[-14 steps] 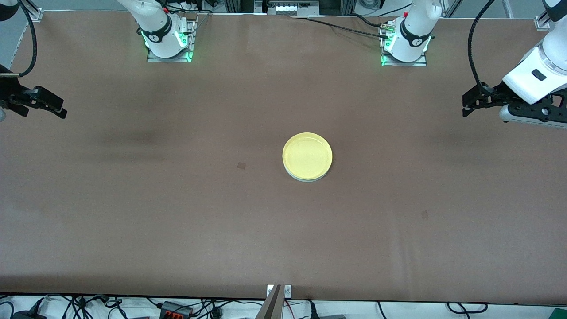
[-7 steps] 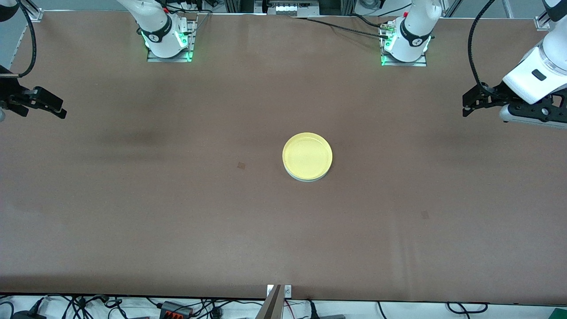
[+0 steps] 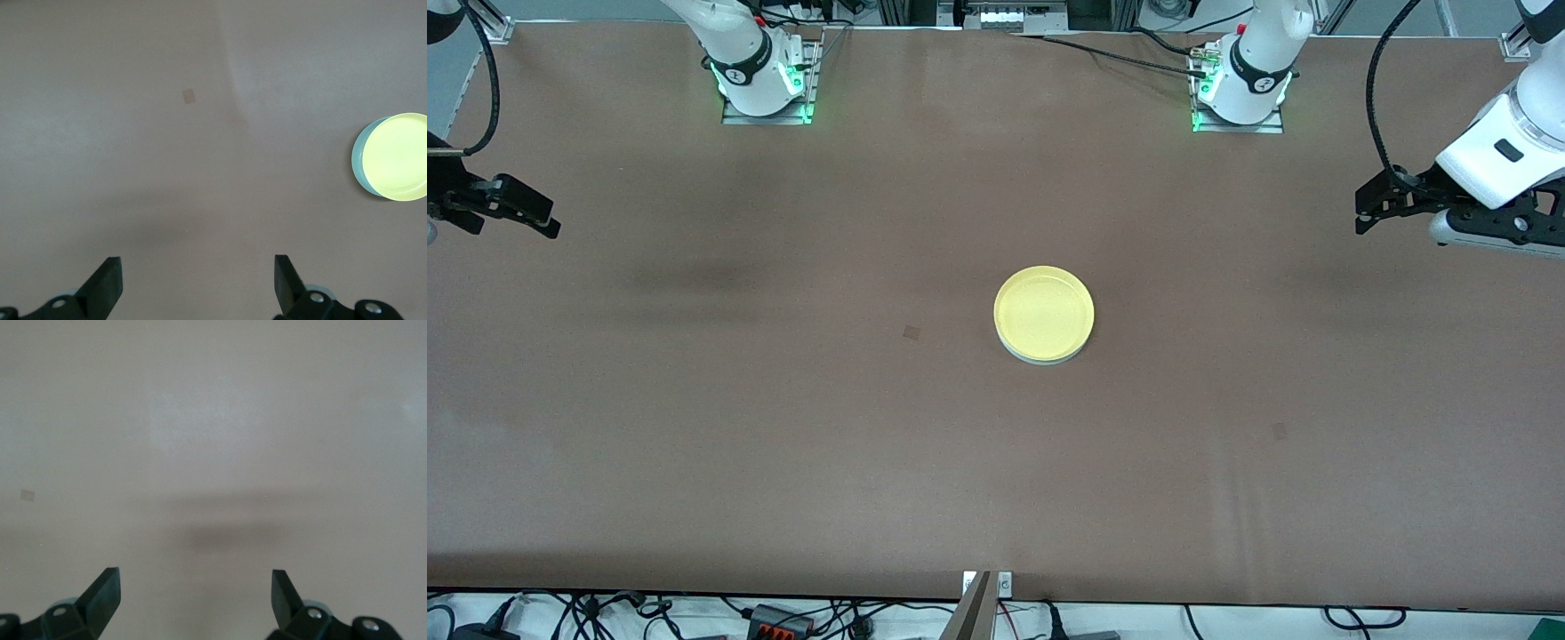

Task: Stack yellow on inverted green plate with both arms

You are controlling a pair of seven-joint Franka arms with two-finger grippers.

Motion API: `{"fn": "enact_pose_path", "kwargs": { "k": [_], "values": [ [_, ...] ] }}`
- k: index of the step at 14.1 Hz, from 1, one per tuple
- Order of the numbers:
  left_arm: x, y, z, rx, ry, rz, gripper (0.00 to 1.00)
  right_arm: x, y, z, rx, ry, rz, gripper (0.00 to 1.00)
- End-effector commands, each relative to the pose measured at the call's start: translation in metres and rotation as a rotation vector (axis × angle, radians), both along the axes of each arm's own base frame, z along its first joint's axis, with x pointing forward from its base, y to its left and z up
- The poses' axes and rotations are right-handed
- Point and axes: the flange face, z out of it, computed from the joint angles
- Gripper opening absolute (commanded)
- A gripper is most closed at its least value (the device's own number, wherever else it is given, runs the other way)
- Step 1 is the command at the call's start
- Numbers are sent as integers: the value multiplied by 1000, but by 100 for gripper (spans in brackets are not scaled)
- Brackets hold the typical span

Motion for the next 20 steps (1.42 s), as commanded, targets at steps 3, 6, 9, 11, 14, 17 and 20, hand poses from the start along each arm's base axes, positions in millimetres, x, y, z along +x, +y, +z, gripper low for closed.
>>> {"fn": "enact_pose_path", "kwargs": {
  "k": [3, 6, 9, 11, 14, 17, 20],
  "values": [
    [-1, 3, 6, 13, 2, -8, 100, 0, -2, 4, -4, -13, -2, 100],
    [-1, 0, 6, 13, 0, -11, 100, 0, 4, 4, -5, -9, 10, 100],
    [-1, 2, 5, 13, 5, -8, 100, -2, 4, 4, -3, 0, 7, 100],
    [-1, 2, 5, 13, 5, -8, 100, -2, 4, 4, -3, 1, 19, 100],
    [-1, 0, 5, 13, 5, -11, 100, -2, 5, 4, -5, 1, 24, 100],
    [-2, 1, 6, 13, 3, -9, 100, -4, 1, 7, -3, -3, 12, 100],
    [-2, 1, 6, 14, 5, -9, 100, -4, 0, 8, -5, -5, 12, 100]
  ]
}}
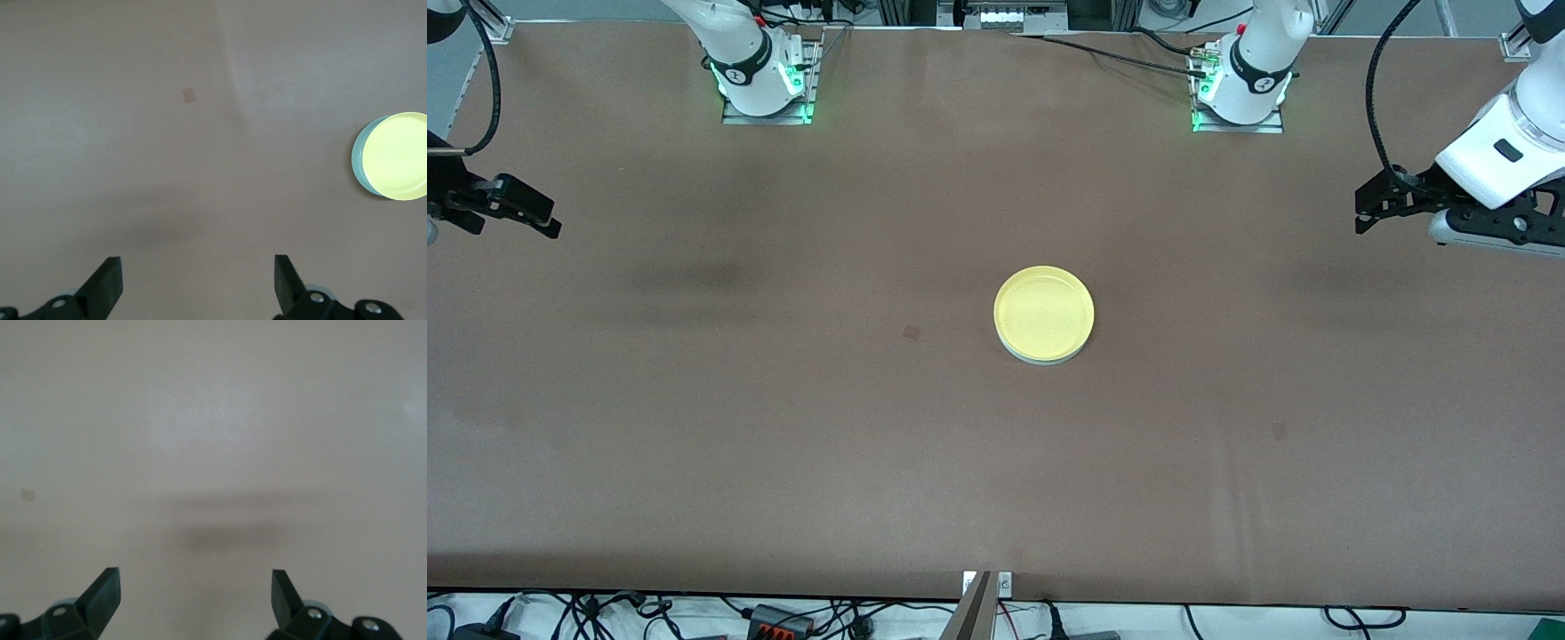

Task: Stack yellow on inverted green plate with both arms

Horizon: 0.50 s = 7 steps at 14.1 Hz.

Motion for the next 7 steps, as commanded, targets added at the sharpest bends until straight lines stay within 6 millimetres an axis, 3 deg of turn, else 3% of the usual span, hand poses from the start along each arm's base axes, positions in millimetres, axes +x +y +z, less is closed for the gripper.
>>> {"fn": "enact_pose_path", "kwargs": {
  "k": [1, 7],
  "values": [
    [-2, 1, 6, 13, 2, -9, 100, -4, -1, 7, -6, -3, 10, 100],
    [-2, 2, 6, 13, 2, -8, 100, -4, -5, 2, -10, 17, 9, 100]
  ]
}}
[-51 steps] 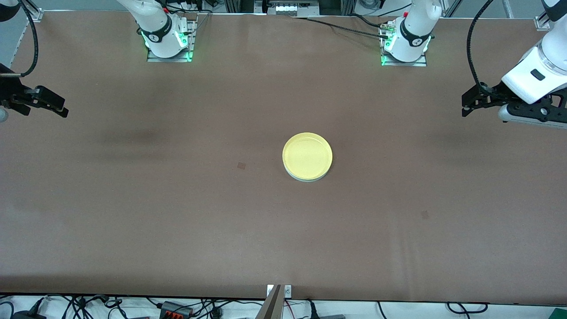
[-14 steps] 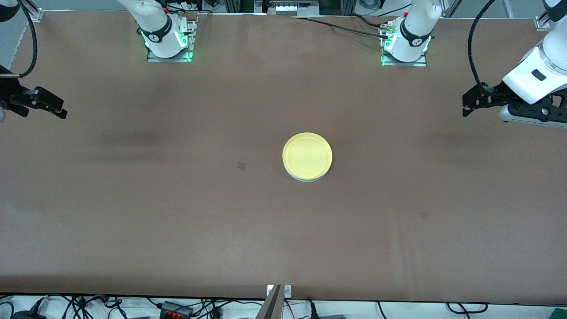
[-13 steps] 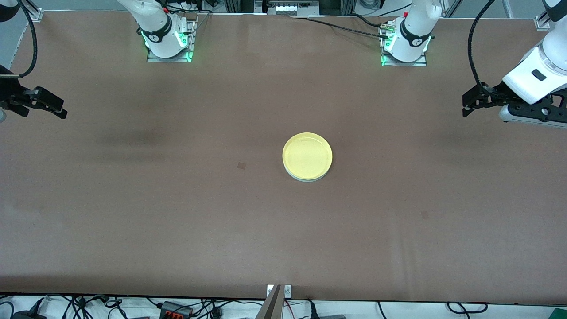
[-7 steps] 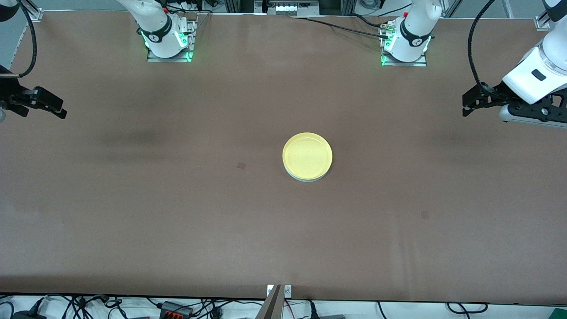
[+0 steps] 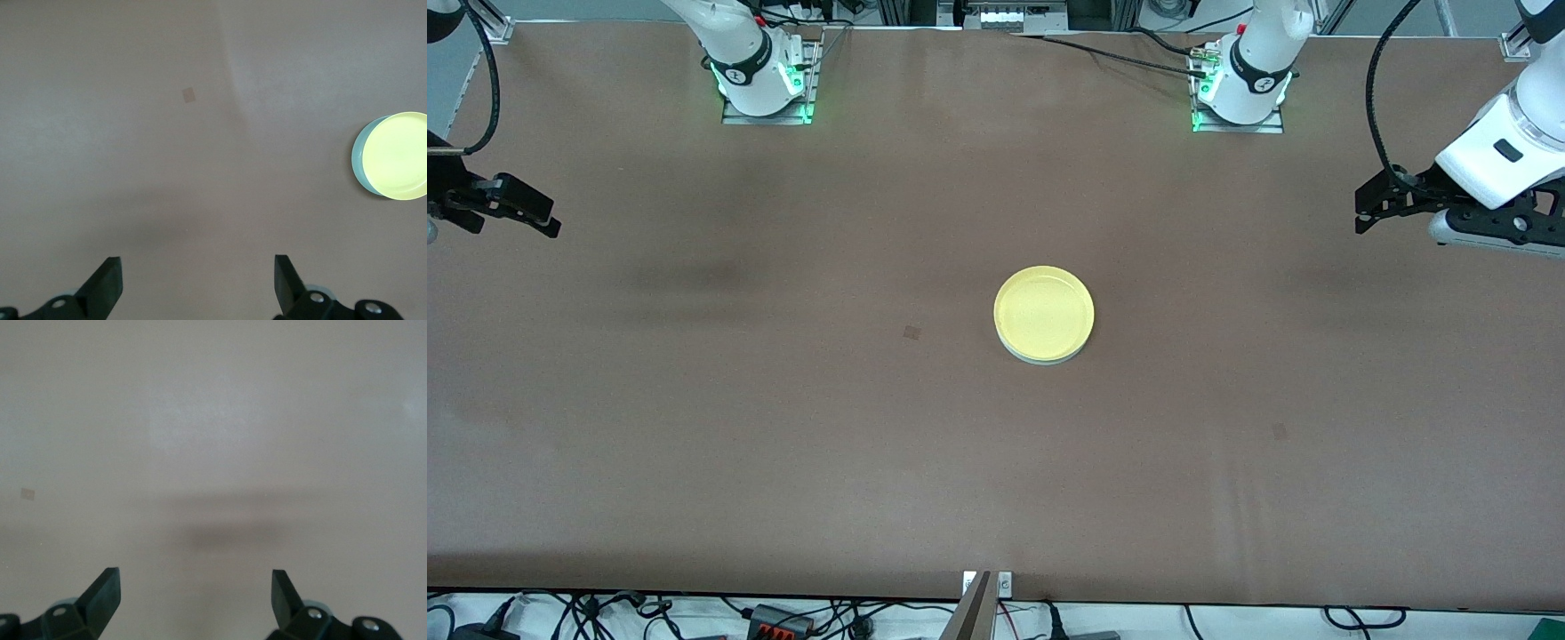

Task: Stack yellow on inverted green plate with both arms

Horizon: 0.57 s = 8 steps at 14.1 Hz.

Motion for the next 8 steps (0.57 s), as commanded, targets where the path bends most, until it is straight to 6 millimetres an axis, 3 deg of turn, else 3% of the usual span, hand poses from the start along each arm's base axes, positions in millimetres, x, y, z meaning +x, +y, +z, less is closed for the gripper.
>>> {"fn": "enact_pose_path", "kwargs": {
  "k": [1, 8],
  "values": [
    [-2, 1, 6, 13, 2, -9, 100, -3, -4, 1, -12, 12, 11, 100],
    [-1, -1, 6, 13, 2, -12, 100, -4, -4, 2, -11, 15, 11, 100]
  ]
}}
